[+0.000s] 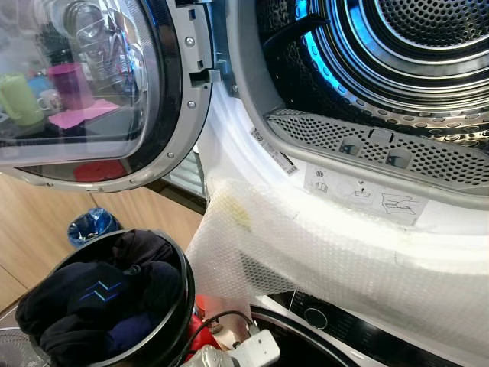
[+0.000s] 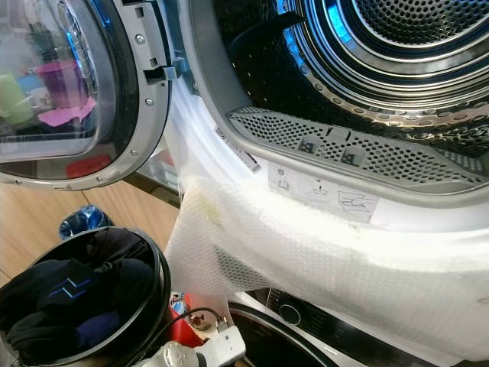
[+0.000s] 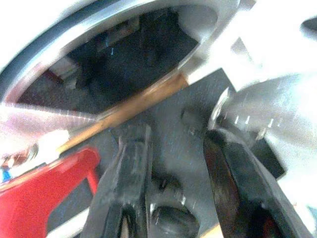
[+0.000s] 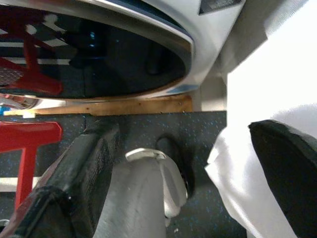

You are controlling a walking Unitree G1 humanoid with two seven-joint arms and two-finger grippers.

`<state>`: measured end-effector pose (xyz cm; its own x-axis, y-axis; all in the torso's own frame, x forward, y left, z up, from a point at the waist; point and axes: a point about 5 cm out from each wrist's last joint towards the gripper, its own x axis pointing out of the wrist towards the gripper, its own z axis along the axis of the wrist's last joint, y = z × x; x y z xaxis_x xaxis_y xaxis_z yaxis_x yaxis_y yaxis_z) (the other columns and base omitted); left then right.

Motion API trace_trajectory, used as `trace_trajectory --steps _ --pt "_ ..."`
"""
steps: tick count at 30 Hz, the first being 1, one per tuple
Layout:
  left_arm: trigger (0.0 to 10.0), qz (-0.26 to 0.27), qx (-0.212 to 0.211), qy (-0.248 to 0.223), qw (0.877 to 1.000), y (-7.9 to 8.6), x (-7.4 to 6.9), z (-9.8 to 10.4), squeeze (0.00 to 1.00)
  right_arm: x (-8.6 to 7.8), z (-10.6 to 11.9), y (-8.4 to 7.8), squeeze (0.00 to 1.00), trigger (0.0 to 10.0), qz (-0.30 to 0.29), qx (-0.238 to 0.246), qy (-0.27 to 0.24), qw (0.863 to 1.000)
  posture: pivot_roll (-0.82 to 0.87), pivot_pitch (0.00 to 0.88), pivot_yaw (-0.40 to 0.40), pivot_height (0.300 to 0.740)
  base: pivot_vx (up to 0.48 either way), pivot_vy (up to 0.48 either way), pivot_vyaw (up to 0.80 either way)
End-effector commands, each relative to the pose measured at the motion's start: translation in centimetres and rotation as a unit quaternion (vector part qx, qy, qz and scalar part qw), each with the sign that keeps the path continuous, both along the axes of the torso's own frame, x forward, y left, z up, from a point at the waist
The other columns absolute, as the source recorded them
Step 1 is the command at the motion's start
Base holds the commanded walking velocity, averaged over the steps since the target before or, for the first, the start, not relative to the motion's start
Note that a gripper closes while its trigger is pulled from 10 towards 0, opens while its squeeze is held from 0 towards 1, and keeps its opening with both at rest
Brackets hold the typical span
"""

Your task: Clothes washing

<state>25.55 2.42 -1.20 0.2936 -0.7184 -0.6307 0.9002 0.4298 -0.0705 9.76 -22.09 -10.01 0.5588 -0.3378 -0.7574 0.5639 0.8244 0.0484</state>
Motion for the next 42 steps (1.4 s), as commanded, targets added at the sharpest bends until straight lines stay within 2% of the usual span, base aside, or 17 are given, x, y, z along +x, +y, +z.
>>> trace_trajectory --steps 1,4,5,7,11,14,19,21,23,25,29,32,34,36,39,40,42 --pt "10.0 -0.001 -0.028 0.003 1.000 0.0 0.6 0.7 0.00 -0.1 0.0 0.4 0.00 10.0 0.011 -0.003 -0.003 1.000 0.05 0.076 0.110 0.740 0.000 0.000 0.00" --pt "10.0 -0.033 -0.055 -0.005 0.998 -0.7 0.9 1.7 0.00 0.0 0.1 0.5 0.00 10.0 0.019 -0.007 -0.008 1.000 0.06 0.079 0.111 0.740 0.000 0.000 0.00" --pt "10.0 -0.073 -0.066 -0.007 0.995 -1.0 0.8 2.1 0.00 -0.1 0.0 0.6 0.00 10.0 0.025 -0.006 -0.004 1.000 0.06 0.084 0.116 0.740 0.000 0.000 0.00" --pt "10.0 -0.110 -0.065 -0.006 0.992 -1.0 0.8 2.5 0.00 -0.2 -0.1 0.8 0.00 10.0 0.037 -0.007 0.002 0.999 0.07 0.083 0.124 0.740 0.000 0.000 0.00" --pt "10.0 -0.148 -0.046 -0.016 0.988 0.1 1.6 3.9 0.00 -0.4 -0.2 1.4 0.00 10.0 0.046 -0.005 -0.001 0.999 0.09 0.089 0.134 0.740 0.000 0.000 0.00" --pt "10.0 -0.170 -0.048 -0.039 0.983 2.0 2.5 7.1 0.00 -0.1 -0.2 2.2 0.00 10.0 0.067 0.001 -0.001 0.998 0.11 0.090 0.134 0.740 0.000 0.000 0.00" --pt "10.0 -0.109 -0.041 -0.068 0.991 4.9 3.0 9.2 0.00 0.7 0.0 2.3 0.00 10.0 0.079 -0.001 -0.014 0.997 0.12 0.092 0.118 0.740 0.000 0.000 0.00" --pt "10.0 -0.077 -0.057 -0.078 0.992 5.6 3.0 10.2 0.00 1.1 0.1 2.2 0.00 10.0 0.087 -0.004 -0.019 0.996 0.14 0.091 0.102 0.740 0.000 0.000 0.00" --pt "10.0 -0.024 -0.097 -0.096 0.990 6.1 2.7 12.9 0.00 1.8 0.4 1.9 0.00 10.0 0.097 -0.008 -0.027 0.995 0.16 0.091 0.079 0.740 0.000 0.000 0.00" --pt "10.0 -0.020 -0.118 -0.105 0.987 6.3 2.2 14.7 0.00 2.3 0.5 1.8 0.00 10.0 0.105 -0.011 -0.032 0.994 0.17 0.093 0.065 0.740 0.000 0.000 0.00" --pt "10.0 0.004 -0.105 -0.130 0.986 7.3 1.8 16.3 0.00 3.1 0.8 1.7 0.00 10.0 0.117 -0.012 -0.046 0.992 0.22 0.104 0.024 0.740 0.000 0.000 0.00" --pt "10.0 0.034 -0.060 -0.155 0.986 8.8 1.8 16.6 0.00 3.8 1.1 1.7 0.00 10.0 0.131 -0.014 -0.056 0.990 0.23 0.109 0.009 0.740 0.000 0.000 0.00" --pt "10.0 0.107 0.023 -0.193 0.975 11.1 2.5 15.9 0.00 4.2 1.2 1.7 0.00 10.0 0.142 -0.016 -0.055 0.988 0.27 0.113 -0.019 0.740 0.000 0.000 0.00" --pt "10.0 0.136 0.014 -0.199 0.970 11.6 2.6 15.9 0.00 4.4 1.3 1.7 0.00 10.0 0.145 -0.016 -0.057 0.988 0.27 0.113 -0.019 0.740 0.000 0.000 0.00" --pt "10.0 0.201 -0.003 -0.243 0.949 12.2 2.9 17.1 0.00 5.4 1.8 1.5 0.00 10.0 0.143 -0.016 -0.079 0.986 0.31 0.116 -0.037 0.740 0.000 0.000 0.00" --pt "10.0 0.201 -0.003 -0.243 0.949 12.2 2.9 17.1 0.00 5.4 1.8 1.5 0.00 10.0 0.143 -0.016 -0.079 0.986 0.31 0.116 -0.037 0.740 0.000 0.000 0.00" --pt "10.0 0.237 -0.014 -0.277 0.931 12.6 2.9 18.2 0.00 6.2 2.1 1.5 0.00 10.0 0.141 -0.016 -0.094 0.985 0.33 0.121 -0.047 0.740 0.000 0.000 0.00"
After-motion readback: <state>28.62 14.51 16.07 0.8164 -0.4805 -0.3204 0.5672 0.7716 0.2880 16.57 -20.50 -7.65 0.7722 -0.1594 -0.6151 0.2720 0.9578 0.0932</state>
